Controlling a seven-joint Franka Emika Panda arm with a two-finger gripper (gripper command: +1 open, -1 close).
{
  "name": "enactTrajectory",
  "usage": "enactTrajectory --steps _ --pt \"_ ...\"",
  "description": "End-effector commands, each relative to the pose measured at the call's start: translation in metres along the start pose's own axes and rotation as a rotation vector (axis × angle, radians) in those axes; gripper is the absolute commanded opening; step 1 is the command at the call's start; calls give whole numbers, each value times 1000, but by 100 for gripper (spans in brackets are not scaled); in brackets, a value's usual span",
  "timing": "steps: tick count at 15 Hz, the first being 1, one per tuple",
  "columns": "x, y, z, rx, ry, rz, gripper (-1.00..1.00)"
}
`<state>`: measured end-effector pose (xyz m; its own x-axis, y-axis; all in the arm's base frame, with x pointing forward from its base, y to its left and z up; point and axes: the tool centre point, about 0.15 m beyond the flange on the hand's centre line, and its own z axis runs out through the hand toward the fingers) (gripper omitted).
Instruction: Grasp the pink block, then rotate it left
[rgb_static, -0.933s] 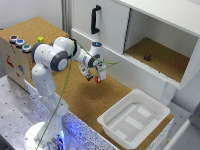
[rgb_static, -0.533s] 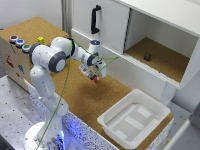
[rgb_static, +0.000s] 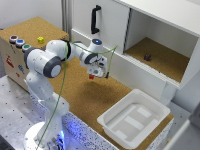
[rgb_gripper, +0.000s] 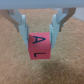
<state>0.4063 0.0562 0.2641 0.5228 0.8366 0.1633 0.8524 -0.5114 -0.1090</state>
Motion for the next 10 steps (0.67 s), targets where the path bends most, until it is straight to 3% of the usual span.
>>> enactTrajectory --steps 1,4,6,10 --pt "3 -37 13 -4 -85 -542 -100" --pt "5 -58 27 -68 -74 -751 -100" --pt "13 -60 39 -77 -86 -829 -100" --pt "33 -48 51 -84 -98 -778 -100"
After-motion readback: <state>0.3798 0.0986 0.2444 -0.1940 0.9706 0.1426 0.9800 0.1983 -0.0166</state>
